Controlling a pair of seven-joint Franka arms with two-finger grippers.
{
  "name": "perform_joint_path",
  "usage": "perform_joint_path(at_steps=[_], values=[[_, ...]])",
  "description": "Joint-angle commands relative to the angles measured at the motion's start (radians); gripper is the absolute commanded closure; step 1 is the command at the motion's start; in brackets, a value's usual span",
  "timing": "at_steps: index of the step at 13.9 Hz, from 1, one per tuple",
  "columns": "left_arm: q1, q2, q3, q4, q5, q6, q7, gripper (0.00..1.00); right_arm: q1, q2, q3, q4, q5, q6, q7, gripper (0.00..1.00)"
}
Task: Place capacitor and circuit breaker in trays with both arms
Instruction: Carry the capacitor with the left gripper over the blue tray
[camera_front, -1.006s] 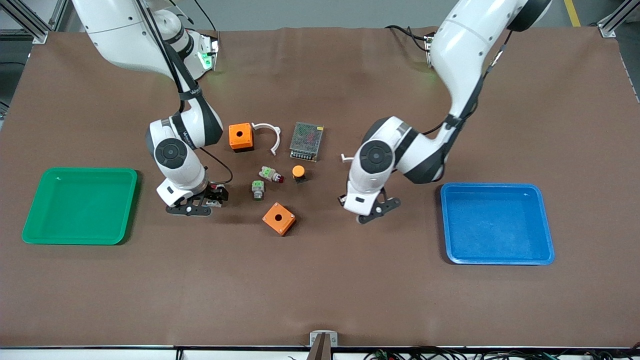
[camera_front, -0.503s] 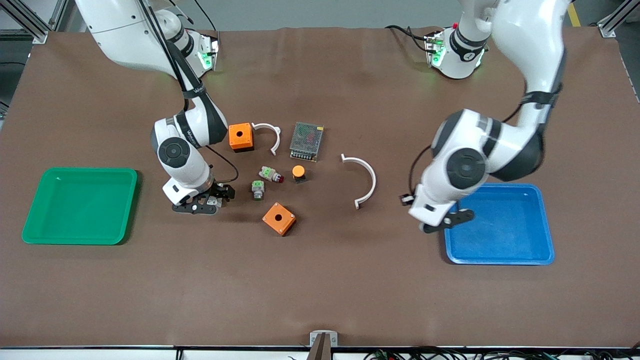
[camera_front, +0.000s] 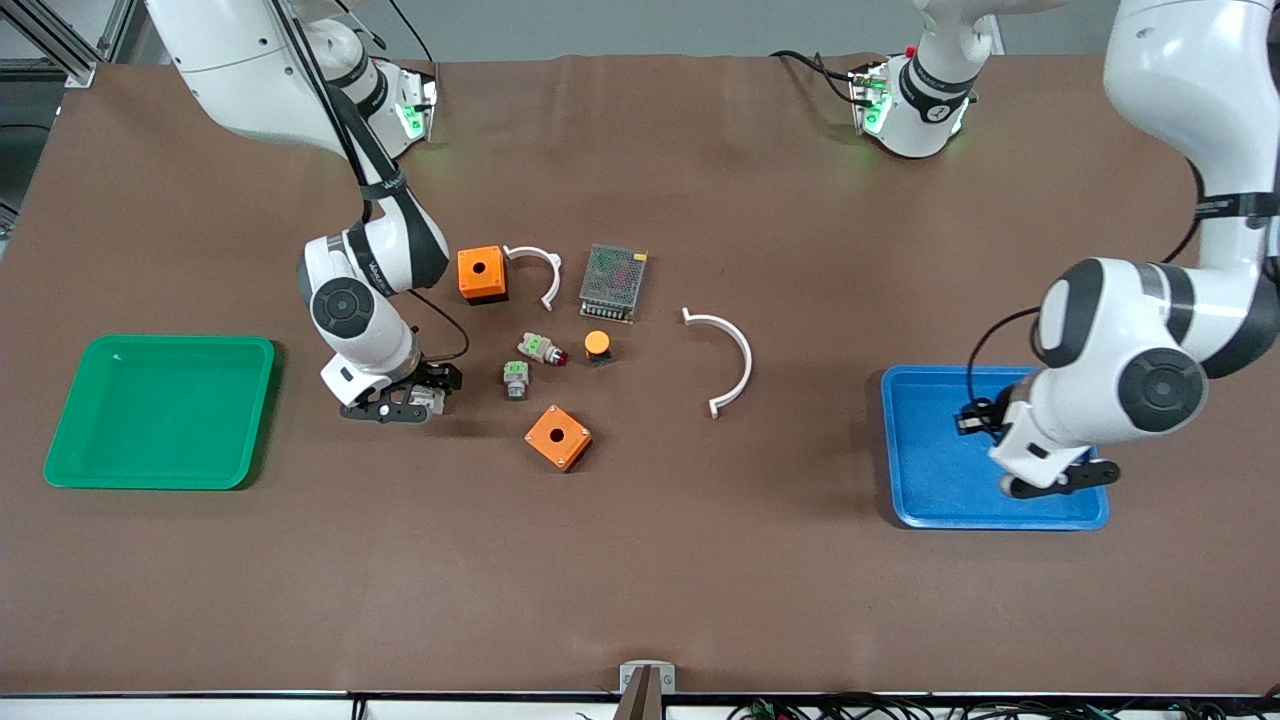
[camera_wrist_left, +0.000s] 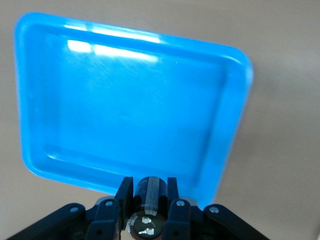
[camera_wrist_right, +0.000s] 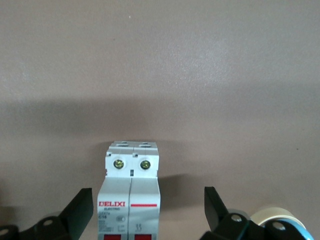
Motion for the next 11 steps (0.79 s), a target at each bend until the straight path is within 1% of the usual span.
perform_joint_path(at_steps=[1,2,4,5,6,7,9,10,11], values=[[0.047,0.03,-0.01,-0.027,0.03,0.087,0.048,0.92,-0.015,-0.035,0.015,-0.032,0.022,-0.001,-0.021,0.11],[0.055,0.034,-0.01,-0.058,0.03,0.135,0.055,0.92,-0.015,-0.035,0.016,-0.032,0.022,-0.001,-0.021,0.2],[0.066,0.052,-0.01,-0.116,0.03,0.254,0.053,0.92,-0.013,-0.035,0.016,-0.031,0.023,-0.001,-0.02,0.47],[0.067,0.066,-0.01,-0.131,0.03,0.302,0.053,0.92,-0.013,-0.035,0.016,-0.027,0.023,-0.001,-0.02,0.64],[0.069,0.083,-0.01,-0.136,0.03,0.328,0.053,0.92,-0.013,-0.035,0.018,-0.023,0.025,-0.001,-0.016,0.87],[0.069,0.095,-0.01,-0.138,0.03,0.345,0.053,0.92,-0.015,-0.037,0.018,-0.018,0.025,-0.004,-0.016,0.99],[0.069,0.119,-0.01,-0.138,0.03,0.364,0.053,0.92,-0.04,-0.073,0.016,0.008,0.025,-0.056,-0.027,1.0],[0.068,0.132,-0.01,-0.138,0.03,0.377,0.053,0.92,-0.085,-0.106,0.016,0.035,0.025,-0.121,-0.065,1.0],[0.069,0.138,-0.012,-0.144,0.03,0.387,0.053,0.91,-0.14,-0.132,0.016,0.073,0.029,-0.198,-0.152,1.0]])
